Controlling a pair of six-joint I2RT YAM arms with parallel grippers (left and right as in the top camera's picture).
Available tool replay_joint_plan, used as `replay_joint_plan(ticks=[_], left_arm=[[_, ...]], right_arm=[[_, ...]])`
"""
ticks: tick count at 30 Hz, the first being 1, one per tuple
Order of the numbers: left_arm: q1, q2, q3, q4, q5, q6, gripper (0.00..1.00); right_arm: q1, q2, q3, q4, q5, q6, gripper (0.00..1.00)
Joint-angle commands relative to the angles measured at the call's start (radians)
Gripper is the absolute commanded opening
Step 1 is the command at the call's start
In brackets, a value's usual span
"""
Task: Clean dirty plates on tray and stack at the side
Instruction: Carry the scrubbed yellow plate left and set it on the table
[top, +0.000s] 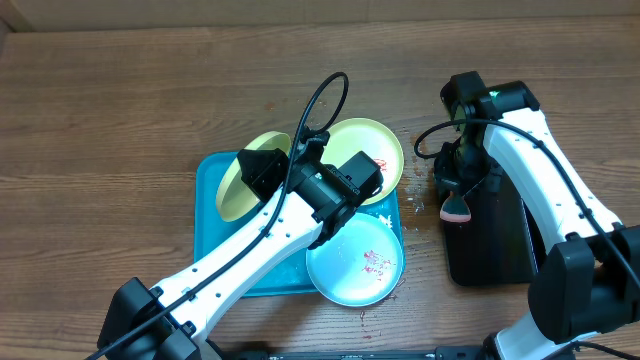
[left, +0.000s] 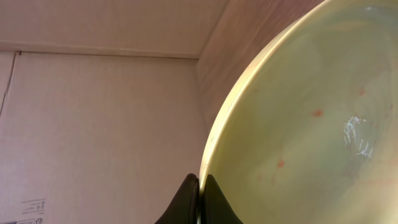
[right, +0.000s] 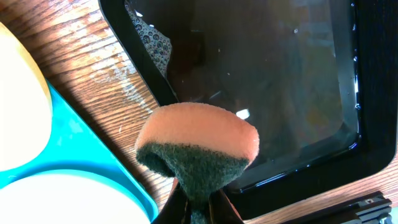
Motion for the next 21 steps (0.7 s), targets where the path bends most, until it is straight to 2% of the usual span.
replay_joint_plan(ticks=[1, 5, 9, 10, 14, 18, 21], left_arm=[[-0.005, 0.005, 0.023, -0.004, -0.016, -0.012, 0.04], [0.039, 0.004, 0.023, -0.024, 0.189, -0.135, 0.05], [0.182, 0.003, 0.023, -0.071, 0.372, -0.393, 0.05], [0.22, -0.003, 0.023, -0.074, 0.411, -0.42, 0.04], [0.402, -0.075, 0.024, -0.033, 0.615, -0.422, 0.05], [0.612, -0.198, 0.023, 0.08, 0.882, -0.31, 0.05], [0.802, -0.274, 0.021, 0.144, 1.02, -0.283, 0.04]], right_arm=[[-0.004, -0.031, 0.001, 0.002, 0.01, -0.003, 0.04], [-0.004, -0.031, 0.001, 0.003, 0.009, -0.003, 0.04], [-0.004, -0.031, 0.001, 0.002, 0.002, -0.003, 0.04], [-0.004, -0.031, 0.001, 0.002, 0.002, -0.003, 0.04], [-0.004, -0.031, 0.001, 0.005, 0.002, -0.003, 0.04], [-0.004, -0.031, 0.001, 0.006, -0.023, -0.003, 0.04], [-0.004, -0.031, 0.001, 0.006, -0.04, -0.003, 0.04]])
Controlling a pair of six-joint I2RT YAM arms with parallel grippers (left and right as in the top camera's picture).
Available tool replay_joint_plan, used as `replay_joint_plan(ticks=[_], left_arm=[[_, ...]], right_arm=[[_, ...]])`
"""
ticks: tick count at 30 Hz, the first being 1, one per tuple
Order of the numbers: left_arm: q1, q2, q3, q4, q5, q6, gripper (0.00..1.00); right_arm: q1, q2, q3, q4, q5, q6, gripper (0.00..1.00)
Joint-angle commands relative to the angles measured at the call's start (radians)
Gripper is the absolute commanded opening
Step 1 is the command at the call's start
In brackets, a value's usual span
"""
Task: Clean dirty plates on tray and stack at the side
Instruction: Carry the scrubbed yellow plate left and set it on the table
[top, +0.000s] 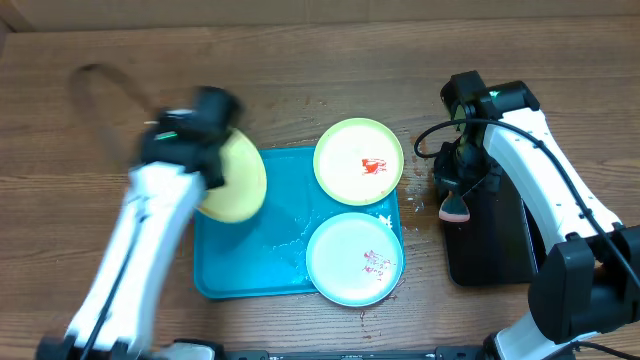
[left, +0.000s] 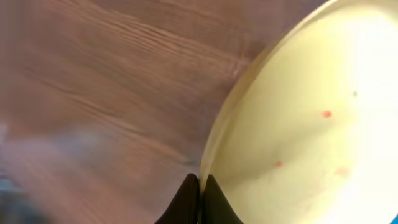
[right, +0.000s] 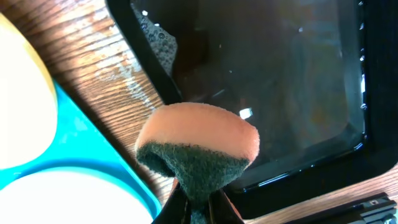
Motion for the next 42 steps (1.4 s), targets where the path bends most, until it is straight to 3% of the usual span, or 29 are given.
replay_joint_plan(ticks=[1, 7, 11, 20, 24, 36, 37, 39, 40, 42], left_arm=[[0.215, -0.111, 0.017, 0.038, 0.277, 0.055, 0.04], [0.602, -0.039, 0.001, 0.121, 0.496, 0.154, 0.05], [0.73, 0.085, 0.0, 0.164, 0.597, 0.188, 0.04], [0.744, 0.369, 0.0, 0.277, 0.618, 0.175, 0.04], [0.746, 0.446, 0.0, 0.298, 0.539, 0.138, 0.04], [0.789, 0.524, 0.0, 0.315, 0.458, 0.117, 0.04], [0.792, 0.524, 0.0, 0.315, 0.46, 0.115, 0.06], [0.795, 0.523, 0.0, 0.314, 0.46, 0.132, 0.34], [0.795, 0.524, 0.0, 0.312, 0.46, 0.144, 0.41], [0.793, 0.522, 0.001, 0.314, 0.46, 0.157, 0.33]], right_arm=[[-0.004, -0.031, 0.001, 0.003, -0.025, 0.0, 0.04], [-0.004, -0.031, 0.001, 0.002, -0.037, -0.001, 0.04], [-0.004, -0.031, 0.001, 0.002, -0.041, -0.008, 0.04], [-0.004, -0.031, 0.001, -0.021, -0.043, -0.007, 0.04], [-0.004, -0.031, 0.001, -0.035, -0.043, -0.008, 0.04], [-0.004, -0.031, 0.001, -0.058, -0.043, -0.026, 0.04], [-0.004, -0.031, 0.001, -0.058, -0.043, -0.026, 0.04], [-0.004, -0.031, 0.001, -0.056, -0.043, -0.026, 0.04], [-0.004, -0.031, 0.001, -0.054, -0.043, -0.026, 0.04], [-0.004, -0.031, 0.001, -0.051, -0.043, -0.026, 0.04]])
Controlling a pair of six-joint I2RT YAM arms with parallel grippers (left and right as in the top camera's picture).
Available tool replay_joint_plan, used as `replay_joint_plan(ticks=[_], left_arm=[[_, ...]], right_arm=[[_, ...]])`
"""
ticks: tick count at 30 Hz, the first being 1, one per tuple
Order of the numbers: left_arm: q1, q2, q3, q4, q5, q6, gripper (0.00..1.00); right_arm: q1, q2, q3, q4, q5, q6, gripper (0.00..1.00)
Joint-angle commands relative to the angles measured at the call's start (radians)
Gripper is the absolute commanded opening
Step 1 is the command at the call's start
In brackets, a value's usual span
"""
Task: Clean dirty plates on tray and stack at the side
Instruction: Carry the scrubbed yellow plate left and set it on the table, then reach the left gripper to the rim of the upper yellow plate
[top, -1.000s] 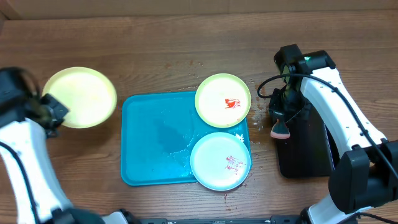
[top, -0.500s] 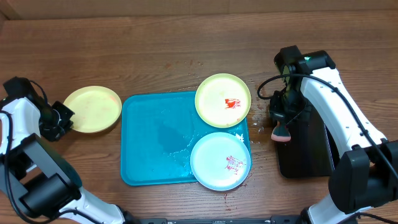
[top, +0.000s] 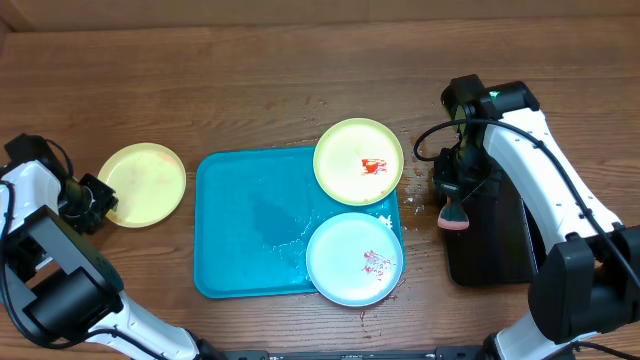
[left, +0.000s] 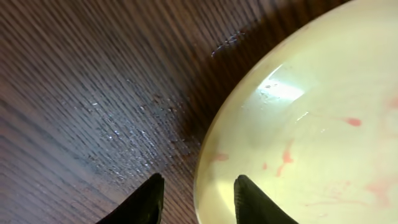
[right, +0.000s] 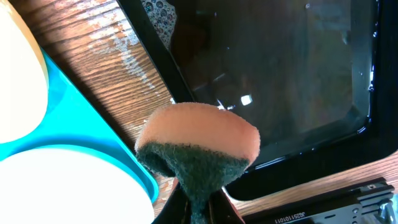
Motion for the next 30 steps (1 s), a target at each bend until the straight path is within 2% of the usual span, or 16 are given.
replay_joint_plan(ticks=[1, 3, 4, 5, 9, 13, 18, 20, 24, 25, 27, 28, 30], left_arm=[[0.005, 0.011, 0.0, 0.002, -0.015, 0.02, 0.31], [0.005, 0.004, 0.015, 0.0, -0.012, 0.023, 0.33], [0.003, -0.009, 0.039, -0.008, -0.01, 0.034, 0.45], [0.0, -0.021, 0.056, -0.014, -0.009, 0.044, 0.49], [-0.027, -0.089, 0.131, -0.042, 0.015, 0.085, 0.6], [-0.106, -0.167, 0.172, -0.065, 0.029, 0.111, 0.59], [-0.313, -0.208, 0.172, -0.089, 0.136, 0.198, 0.61], [-0.42, -0.195, 0.171, -0.093, 0.183, 0.254, 0.67], [-0.627, -0.133, 0.171, -0.079, 0.222, 0.259, 0.74], [-0.672, -0.111, 0.171, -0.068, 0.243, 0.261, 0.73], [-0.746, -0.072, 0.171, -0.042, 0.262, 0.263, 0.65], [-0.782, -0.051, 0.171, -0.024, 0.269, 0.263, 0.63], [-0.844, -0.014, 0.171, 0.016, 0.281, 0.259, 0.69]], right_arm=[[-0.004, -0.031, 0.002, 0.005, -0.005, -0.004, 0.04], [-0.004, -0.031, 0.002, 0.004, -0.004, -0.005, 0.04], [-0.004, -0.031, 0.003, 0.005, -0.004, -0.011, 0.04], [-0.004, -0.031, 0.003, 0.005, -0.004, -0.011, 0.04], [-0.004, -0.031, 0.003, 0.014, -0.004, -0.011, 0.04], [-0.004, -0.031, 0.003, 0.027, -0.005, -0.011, 0.04], [-0.004, -0.031, 0.003, 0.028, -0.005, -0.016, 0.04], [-0.004, -0.031, 0.003, 0.028, -0.005, -0.027, 0.04], [-0.004, -0.031, 0.003, 0.027, -0.005, -0.034, 0.04], [-0.004, -0.031, 0.003, 0.028, -0.005, -0.035, 0.04], [-0.004, -0.031, 0.003, 0.028, -0.005, -0.035, 0.04], [-0.004, -0.031, 0.003, 0.027, -0.005, -0.038, 0.04], [-0.004, -0.031, 0.003, 0.024, -0.005, -0.038, 0.04]])
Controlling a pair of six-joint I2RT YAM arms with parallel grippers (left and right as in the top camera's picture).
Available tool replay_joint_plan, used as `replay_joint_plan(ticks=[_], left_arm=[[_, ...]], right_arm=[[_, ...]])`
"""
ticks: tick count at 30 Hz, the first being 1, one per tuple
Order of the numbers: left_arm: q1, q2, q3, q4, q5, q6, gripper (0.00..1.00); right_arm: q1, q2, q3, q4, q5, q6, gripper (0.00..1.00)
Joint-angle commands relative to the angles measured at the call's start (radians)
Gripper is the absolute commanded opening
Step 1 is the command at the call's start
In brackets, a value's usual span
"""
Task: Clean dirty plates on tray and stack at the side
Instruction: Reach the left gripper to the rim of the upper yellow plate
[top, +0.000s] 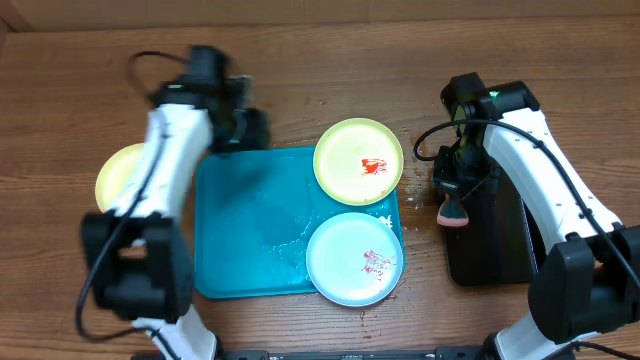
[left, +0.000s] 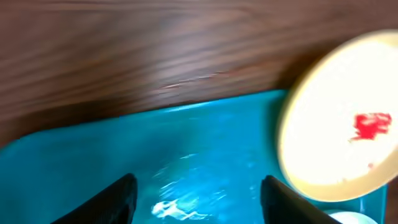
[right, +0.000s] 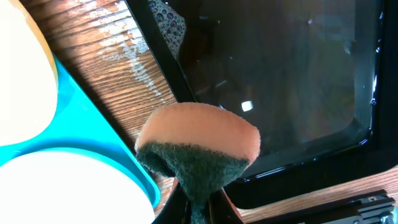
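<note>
A teal tray (top: 250, 230) carries a yellow-green plate (top: 358, 160) with a red stain and a pale blue plate (top: 353, 258) with red specks. A third yellow plate (top: 115, 178) lies on the table left of the tray, partly behind my left arm. My left gripper (left: 199, 208) is open and empty over the tray's far edge, with the stained plate (left: 348, 143) to its right. My right gripper (right: 199, 208) is shut on an orange and green sponge (right: 198, 140), held over the near-left rim of the black basin (right: 280, 81).
The black basin (top: 495, 235) of dark water stands right of the tray. Water drops wet the wood between tray and basin. A wet patch (left: 186, 186) shines on the tray's bare floor. Bare wooden table lies behind and to the left.
My left gripper has gone from beside the yellow plate at the far left to over the tray's far edge, still open. The right gripper and sponge have barely moved.
My left gripper first held a yellow plate tilted above the tray, then carried it over the tray's left edge. Later that plate lay flat on the table at the left with the gripper open beside it. Now the left gripper is back at the tray. The right held the sponge throughout.
</note>
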Motion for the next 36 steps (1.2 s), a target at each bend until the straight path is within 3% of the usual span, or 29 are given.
replay_joint_plan(ticks=[1, 3, 19, 21, 25, 29, 31, 33, 35, 36], left_arm=[[-0.087, 0.072, 0.005, 0.043, 0.067, 0.019, 0.73], [-0.131, 0.105, 0.005, 0.08, 0.072, 0.002, 0.78], [-0.18, 0.263, 0.005, 0.186, 0.154, 0.038, 0.58], [-0.18, 0.275, 0.005, 0.194, 0.182, 0.045, 0.49], [-0.18, 0.283, 0.005, 0.2, 0.205, 0.047, 0.45], [-0.181, 0.283, 0.005, 0.202, 0.206, 0.071, 0.23], [-0.181, 0.283, 0.005, 0.203, 0.206, 0.076, 0.25], [-0.181, 0.283, 0.005, 0.204, 0.206, 0.076, 0.2], [-0.181, 0.283, 0.005, 0.206, 0.206, 0.079, 0.34], [-0.181, 0.283, 0.005, 0.208, 0.207, 0.079, 0.33]], right_arm=[[-0.004, -0.031, 0.003, -0.002, -0.005, -0.007, 0.04], [-0.004, -0.031, 0.003, -0.003, -0.005, -0.007, 0.04], [-0.004, -0.031, 0.003, -0.002, -0.046, -0.029, 0.04], [-0.004, -0.031, 0.003, -0.002, -0.046, -0.029, 0.04], [-0.004, -0.031, 0.003, -0.002, -0.046, -0.029, 0.04], [-0.004, -0.031, 0.003, -0.002, -0.046, -0.029, 0.04], [-0.004, -0.031, 0.003, -0.002, -0.046, -0.029, 0.04], [-0.004, -0.031, 0.003, -0.003, -0.046, -0.029, 0.04], [-0.004, -0.031, 0.003, -0.003, -0.046, -0.029, 0.04], [-0.004, -0.031, 0.003, -0.003, -0.046, -0.029, 0.04]])
